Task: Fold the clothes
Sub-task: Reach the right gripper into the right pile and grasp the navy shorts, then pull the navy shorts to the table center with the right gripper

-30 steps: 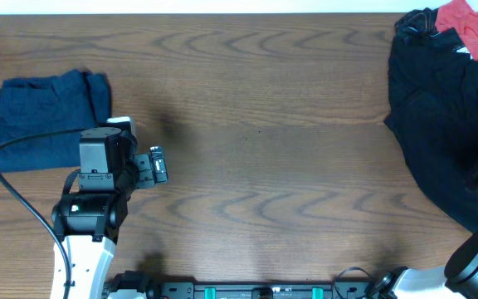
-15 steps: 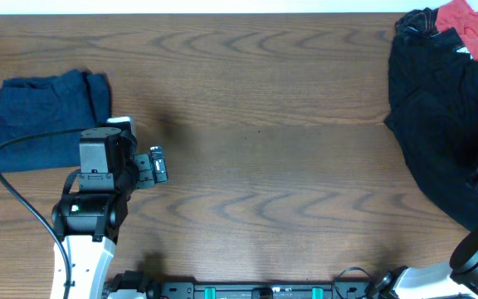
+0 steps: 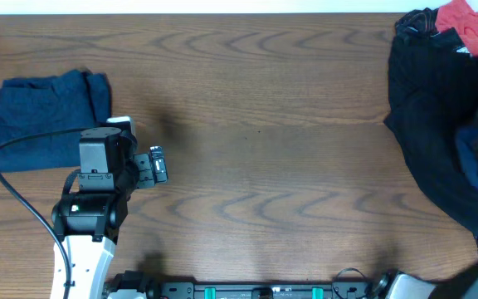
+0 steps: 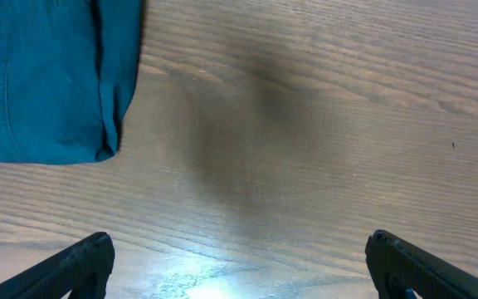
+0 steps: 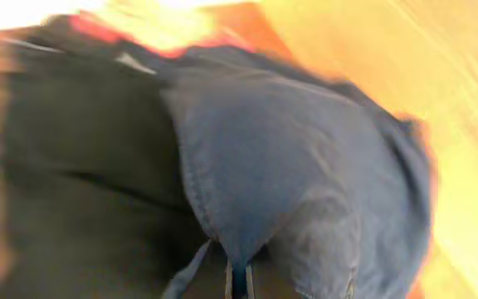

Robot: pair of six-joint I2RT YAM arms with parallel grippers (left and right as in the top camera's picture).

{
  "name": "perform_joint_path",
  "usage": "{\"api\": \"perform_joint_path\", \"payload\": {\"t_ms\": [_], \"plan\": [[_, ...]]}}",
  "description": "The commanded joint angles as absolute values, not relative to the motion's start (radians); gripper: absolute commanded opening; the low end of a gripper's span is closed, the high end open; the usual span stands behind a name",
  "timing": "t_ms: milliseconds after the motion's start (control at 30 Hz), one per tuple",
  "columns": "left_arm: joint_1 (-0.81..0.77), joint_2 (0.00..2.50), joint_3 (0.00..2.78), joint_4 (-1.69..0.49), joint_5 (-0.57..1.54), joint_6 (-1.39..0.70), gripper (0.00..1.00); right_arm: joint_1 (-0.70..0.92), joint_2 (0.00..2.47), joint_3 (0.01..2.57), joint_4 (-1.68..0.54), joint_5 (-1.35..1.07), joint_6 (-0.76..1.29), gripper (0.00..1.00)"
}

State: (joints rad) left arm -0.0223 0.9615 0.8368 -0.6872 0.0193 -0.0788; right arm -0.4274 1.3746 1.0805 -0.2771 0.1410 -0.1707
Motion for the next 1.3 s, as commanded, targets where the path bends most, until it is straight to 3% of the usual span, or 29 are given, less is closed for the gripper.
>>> {"api": "perform_joint_path", "payload": {"t_ms": [0, 200, 467, 733, 933, 1000, 1100, 1167, 1267], "plan": [[-0.018, 0.962, 0.857, -0.686, 0.018, -0.088, 0.98, -0.262, 1.286, 1.112, -0.352, -0.019, -0.271, 0.01], [-0.018, 0.962, 0.857, -0.684, 0.018, -0.088, 0.98, 0.018, 1.305, 1.102, -0.585, -0.020, -0.252, 0.01], [-0.018, 0.962, 0.857, -0.684, 0.018, -0.088, 0.98, 0.242, 1.451, 1.095, -0.699, -0.046, -0.195, 0.01], [-0.018, 0.962, 0.857, -0.683, 0.018, -0.088, 0.98, 0.370, 1.503, 1.095, -0.641, -0.199, -0.183, 0.01], [-0.018, 0.962, 0.857, -0.669, 0.018, -0.088, 0.98, 0.411, 1.500, 1.096, -0.455, -0.238, 0.064, 0.01], [-0.018, 0.962, 0.857, -0.661, 0.018, -0.088, 0.98, 0.412, 1.500, 1.096, -0.384, -0.236, 0.194, 0.16], [-0.018, 0.962, 0.857, -0.653, 0.018, -0.088, 0.98, 0.412, 1.500, 1.096, -0.322, -0.236, 0.237, 0.59], [-0.018, 0.962, 0.857, -0.651, 0.019, -0.088, 0.98, 0.408, 1.500, 1.096, -0.316, -0.224, 0.204, 0.68], [-0.018, 0.962, 0.857, -0.650, 0.054, -0.088, 0.98, 0.390, 1.499, 1.096, -0.355, -0.107, 0.201, 0.70]]}}
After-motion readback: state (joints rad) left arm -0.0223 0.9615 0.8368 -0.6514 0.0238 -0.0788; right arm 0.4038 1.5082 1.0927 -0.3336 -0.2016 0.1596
